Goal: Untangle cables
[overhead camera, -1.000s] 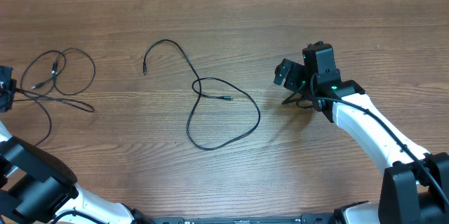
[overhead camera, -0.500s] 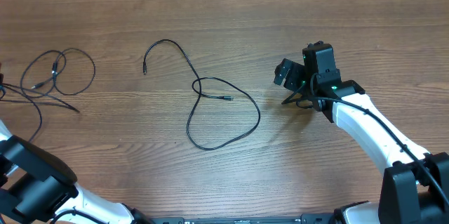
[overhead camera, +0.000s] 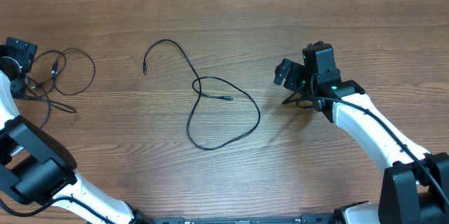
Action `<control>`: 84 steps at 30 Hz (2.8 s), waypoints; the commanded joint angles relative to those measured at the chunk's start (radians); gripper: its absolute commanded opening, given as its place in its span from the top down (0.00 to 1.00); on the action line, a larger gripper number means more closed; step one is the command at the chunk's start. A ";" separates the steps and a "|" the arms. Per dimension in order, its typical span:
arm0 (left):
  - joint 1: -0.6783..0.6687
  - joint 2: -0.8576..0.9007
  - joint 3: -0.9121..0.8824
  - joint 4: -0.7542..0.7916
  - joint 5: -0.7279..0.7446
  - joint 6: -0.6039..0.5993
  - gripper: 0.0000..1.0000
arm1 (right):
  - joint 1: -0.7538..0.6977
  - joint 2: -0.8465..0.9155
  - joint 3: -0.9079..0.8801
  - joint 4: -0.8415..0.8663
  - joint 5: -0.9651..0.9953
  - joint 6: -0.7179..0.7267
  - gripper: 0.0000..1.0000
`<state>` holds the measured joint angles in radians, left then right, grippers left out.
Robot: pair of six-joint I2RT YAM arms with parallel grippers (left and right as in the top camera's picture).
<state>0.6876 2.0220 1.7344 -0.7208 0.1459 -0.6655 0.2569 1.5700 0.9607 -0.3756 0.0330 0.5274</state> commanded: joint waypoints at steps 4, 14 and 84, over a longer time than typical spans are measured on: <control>-0.017 -0.003 0.017 -0.047 0.116 0.041 0.00 | 0.003 -0.001 0.001 0.006 0.010 0.002 0.00; -0.018 -0.142 0.050 -0.122 -0.101 0.053 0.00 | 0.003 -0.001 0.001 0.006 0.010 0.002 0.00; -1.043 0.130 0.004 -0.582 -0.038 0.351 0.29 | 0.003 -0.001 0.001 0.006 0.010 0.002 0.00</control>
<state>-0.3294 2.1456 1.7710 -1.3228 0.1333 -0.3141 0.2569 1.5700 0.9607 -0.3752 0.0334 0.5278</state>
